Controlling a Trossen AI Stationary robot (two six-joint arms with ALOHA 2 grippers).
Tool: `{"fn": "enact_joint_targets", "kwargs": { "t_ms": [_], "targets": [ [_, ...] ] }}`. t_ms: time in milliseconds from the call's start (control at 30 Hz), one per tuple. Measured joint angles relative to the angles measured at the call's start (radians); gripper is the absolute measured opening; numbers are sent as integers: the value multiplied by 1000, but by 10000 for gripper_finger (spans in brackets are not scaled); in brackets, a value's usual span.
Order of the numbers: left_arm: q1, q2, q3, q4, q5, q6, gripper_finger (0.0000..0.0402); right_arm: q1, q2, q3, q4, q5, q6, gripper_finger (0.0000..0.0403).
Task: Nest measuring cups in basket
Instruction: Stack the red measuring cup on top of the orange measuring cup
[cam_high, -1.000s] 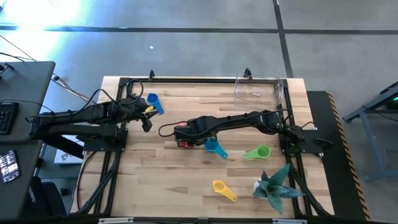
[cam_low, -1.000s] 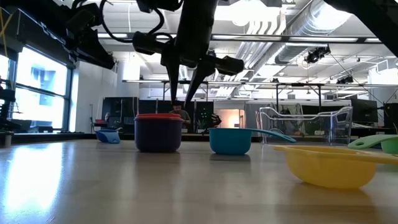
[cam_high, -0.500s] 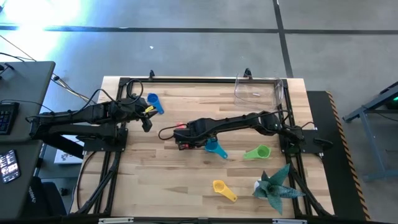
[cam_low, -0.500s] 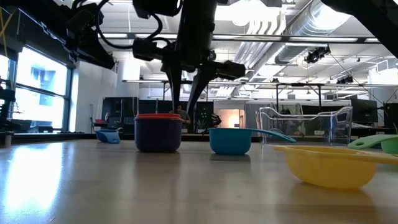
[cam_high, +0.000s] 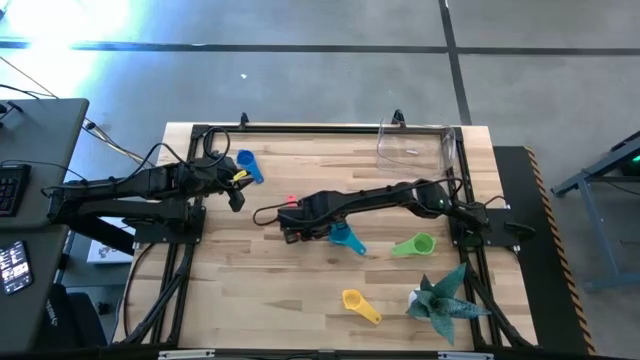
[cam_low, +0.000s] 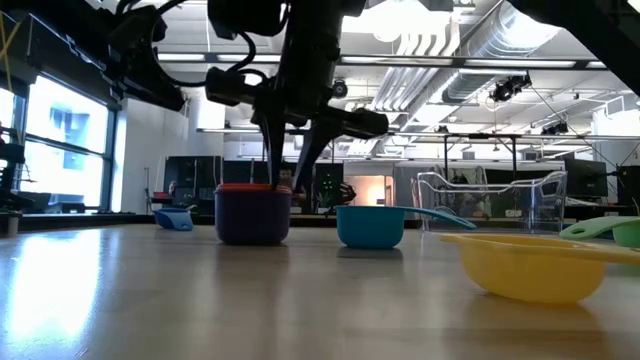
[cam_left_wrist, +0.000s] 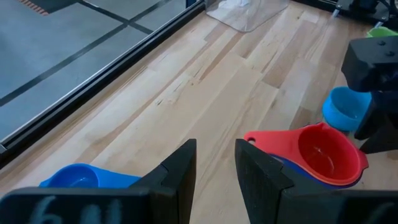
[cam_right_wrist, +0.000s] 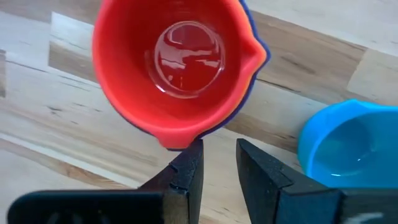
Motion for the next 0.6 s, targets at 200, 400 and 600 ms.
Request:
{"fn": "enact_joint_targets", "kwargs": {
  "t_ms": [200, 400, 600],
  "targets": [
    [0, 0, 0, 0, -1, 0, 101, 0, 0, 0, -40, -19, -1, 87],
    [0, 0, 0, 0, -1, 0, 101, 0, -31, 0, -62, -19, -40, 87],
    [0, 0, 0, -1, 0, 0, 101, -8, -50, 0, -88, -16, -145, 87]
  ]
}}
